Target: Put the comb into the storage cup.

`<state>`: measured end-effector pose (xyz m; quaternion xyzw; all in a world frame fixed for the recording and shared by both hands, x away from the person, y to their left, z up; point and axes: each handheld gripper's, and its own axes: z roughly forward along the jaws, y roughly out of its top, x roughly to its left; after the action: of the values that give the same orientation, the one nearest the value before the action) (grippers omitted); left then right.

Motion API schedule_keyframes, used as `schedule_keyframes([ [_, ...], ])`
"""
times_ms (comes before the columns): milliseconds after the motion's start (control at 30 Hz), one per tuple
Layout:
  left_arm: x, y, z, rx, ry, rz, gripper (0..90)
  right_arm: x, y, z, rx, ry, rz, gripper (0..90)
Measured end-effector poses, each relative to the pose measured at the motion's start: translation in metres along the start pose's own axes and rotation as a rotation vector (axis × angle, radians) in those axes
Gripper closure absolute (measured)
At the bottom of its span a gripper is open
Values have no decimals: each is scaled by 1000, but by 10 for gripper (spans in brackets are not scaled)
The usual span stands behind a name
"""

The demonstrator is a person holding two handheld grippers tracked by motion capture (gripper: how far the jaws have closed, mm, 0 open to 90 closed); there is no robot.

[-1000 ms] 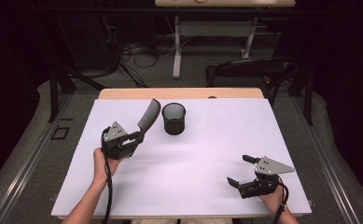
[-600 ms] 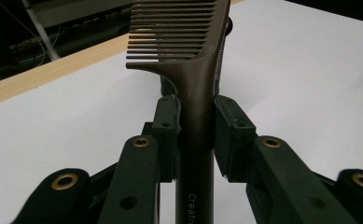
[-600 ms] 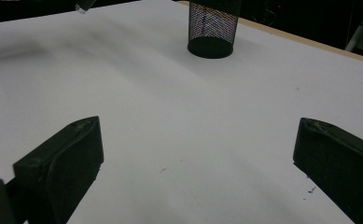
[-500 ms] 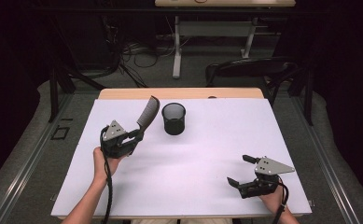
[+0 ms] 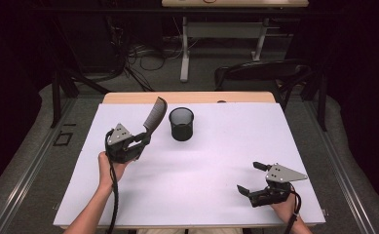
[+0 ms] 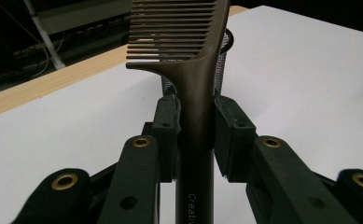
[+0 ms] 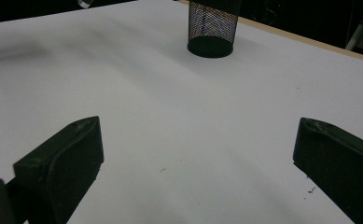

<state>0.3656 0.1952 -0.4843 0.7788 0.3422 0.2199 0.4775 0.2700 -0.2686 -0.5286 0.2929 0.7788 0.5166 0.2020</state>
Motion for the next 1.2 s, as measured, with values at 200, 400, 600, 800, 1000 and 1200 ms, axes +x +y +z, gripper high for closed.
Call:
schedule_keyframes([
  [200, 0, 3, 2, -5, 1, -4, 721, 0, 0, 0, -1, 0, -1, 14],
  [400, 0, 7, 4, -11, 3, -4, 721, 0, 0, 0, 0, -2, 1, 14],
  [600, -1, 12, 6, -23, 4, -4, 721, 0, 0, 0, 0, -1, 0, 14],
  [800, -2, 15, 8, -28, 5, -6, 721, 0, 0, 0, -1, 1, -1, 15],
  [1000, -2, 18, 10, -31, 6, -5, 721, 0, 0, 0, -4, 0, 2, 15],
  [1200, -2, 21, 13, -37, 4, -9, 721, 0, 0, 0, -4, 0, 4, 15],
])
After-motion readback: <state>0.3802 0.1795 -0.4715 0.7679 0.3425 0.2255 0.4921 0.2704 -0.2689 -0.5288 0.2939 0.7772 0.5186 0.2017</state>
